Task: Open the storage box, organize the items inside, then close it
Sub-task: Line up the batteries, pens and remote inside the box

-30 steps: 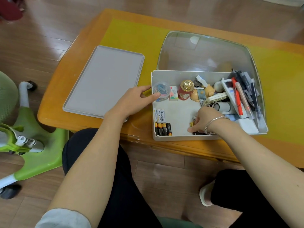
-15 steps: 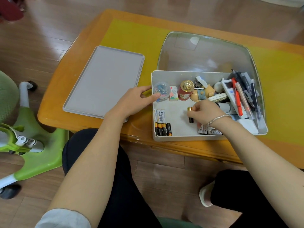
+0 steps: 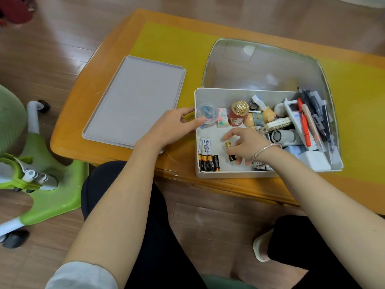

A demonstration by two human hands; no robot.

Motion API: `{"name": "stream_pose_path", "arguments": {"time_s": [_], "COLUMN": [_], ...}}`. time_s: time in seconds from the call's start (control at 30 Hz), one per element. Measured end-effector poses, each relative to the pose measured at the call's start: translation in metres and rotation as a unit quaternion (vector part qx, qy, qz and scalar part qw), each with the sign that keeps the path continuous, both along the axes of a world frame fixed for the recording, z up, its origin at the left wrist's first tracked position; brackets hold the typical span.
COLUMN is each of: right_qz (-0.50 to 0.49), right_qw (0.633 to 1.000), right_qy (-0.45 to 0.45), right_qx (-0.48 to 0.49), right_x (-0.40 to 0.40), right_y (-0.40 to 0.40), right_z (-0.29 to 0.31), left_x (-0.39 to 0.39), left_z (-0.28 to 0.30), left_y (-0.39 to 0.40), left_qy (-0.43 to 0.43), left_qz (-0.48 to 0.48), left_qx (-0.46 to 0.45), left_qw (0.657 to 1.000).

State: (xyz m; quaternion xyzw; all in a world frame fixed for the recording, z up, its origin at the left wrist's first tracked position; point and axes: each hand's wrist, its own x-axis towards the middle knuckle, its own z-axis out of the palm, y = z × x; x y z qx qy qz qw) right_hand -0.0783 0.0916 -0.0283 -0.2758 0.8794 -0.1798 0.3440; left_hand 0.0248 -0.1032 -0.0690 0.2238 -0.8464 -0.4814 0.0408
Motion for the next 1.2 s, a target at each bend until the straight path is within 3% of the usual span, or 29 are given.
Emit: {"name": "stream_pose_path", "arguments": {"time_s": [0.13, 0.47, 0.77, 1.2], "right_qz": [0.049, 0.079, 0.03, 0.04], "right_qw": [0.997, 0.993, 0.996, 0.994], "right_qy": [-0.018, -0.033, -0.061, -0.069], "right_qx": [0.058, 0.078, 0.053, 0.075], "right_x": [0.002, 0.008, 0.004, 0.005], "right_y": [-0.002, -0.003, -0.005, -0.003], "right_z": [0.0, -0.003, -0.009, -0.008], "left_x": [0.001, 0.001, 0.001, 0.001], "left_z": [0.001, 0.003, 0.002, -0.001], "left_y": [0.0, 0.002, 0.002, -0.001], "left_qy": [-0.002, -0.002, 0.003, -0.001], "left_qz": [0.0, -0.001, 0.0, -0.004], "left_qx": [-0.004, -0.011, -0.007, -0.002], "left_qw": [1.0, 1.0, 1.0, 1.0]}}
